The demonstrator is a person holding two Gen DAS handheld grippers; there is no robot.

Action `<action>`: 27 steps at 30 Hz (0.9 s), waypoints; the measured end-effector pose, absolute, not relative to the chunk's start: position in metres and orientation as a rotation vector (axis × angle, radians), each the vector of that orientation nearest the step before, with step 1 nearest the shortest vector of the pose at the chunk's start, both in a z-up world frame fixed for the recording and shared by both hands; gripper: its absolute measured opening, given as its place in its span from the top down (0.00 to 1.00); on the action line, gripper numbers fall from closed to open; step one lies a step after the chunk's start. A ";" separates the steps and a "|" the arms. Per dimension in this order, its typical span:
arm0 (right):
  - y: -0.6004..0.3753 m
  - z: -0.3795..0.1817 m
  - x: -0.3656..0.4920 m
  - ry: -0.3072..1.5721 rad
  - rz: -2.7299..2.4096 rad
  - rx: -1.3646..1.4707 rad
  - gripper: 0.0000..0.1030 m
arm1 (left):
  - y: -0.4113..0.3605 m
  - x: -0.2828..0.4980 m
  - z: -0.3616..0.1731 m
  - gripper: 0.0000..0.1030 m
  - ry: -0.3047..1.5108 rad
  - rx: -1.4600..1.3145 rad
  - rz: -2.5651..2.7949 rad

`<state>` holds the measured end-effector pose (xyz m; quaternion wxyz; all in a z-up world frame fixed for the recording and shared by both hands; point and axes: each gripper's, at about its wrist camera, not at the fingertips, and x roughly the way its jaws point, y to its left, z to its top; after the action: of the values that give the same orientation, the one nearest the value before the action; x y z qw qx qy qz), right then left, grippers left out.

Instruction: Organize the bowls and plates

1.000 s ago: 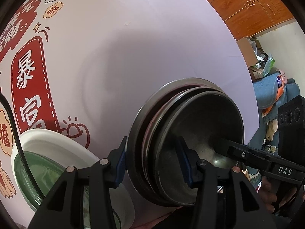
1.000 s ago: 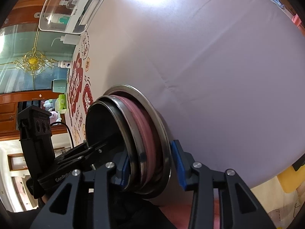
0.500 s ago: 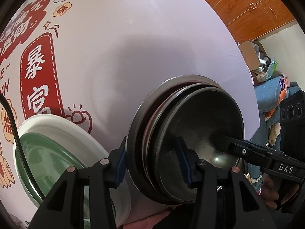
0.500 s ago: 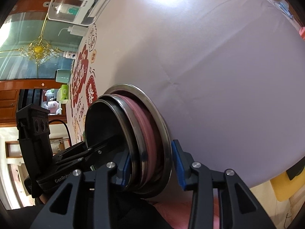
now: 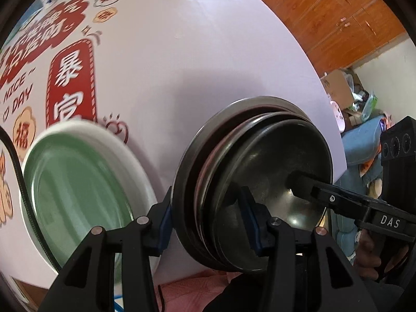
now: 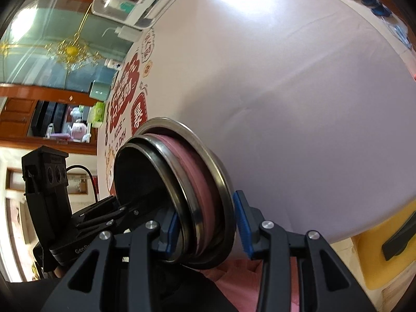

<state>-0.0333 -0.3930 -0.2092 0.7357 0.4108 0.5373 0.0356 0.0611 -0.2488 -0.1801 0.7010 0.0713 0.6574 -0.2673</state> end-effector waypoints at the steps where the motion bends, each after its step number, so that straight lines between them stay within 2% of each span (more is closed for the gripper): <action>1: -0.390 -0.209 -0.033 1.187 0.090 0.895 0.63 | -0.244 0.059 -0.179 0.56 1.462 0.147 -0.584; 27: -0.298 -0.180 0.021 1.288 0.337 0.630 0.64 | -0.140 0.038 -0.152 0.56 1.400 -0.050 -0.351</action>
<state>0.0215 -0.2984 -0.1797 0.7408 0.2871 0.5875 0.1538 0.0377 -0.1397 -0.1519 0.7503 -0.0230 0.6409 -0.1605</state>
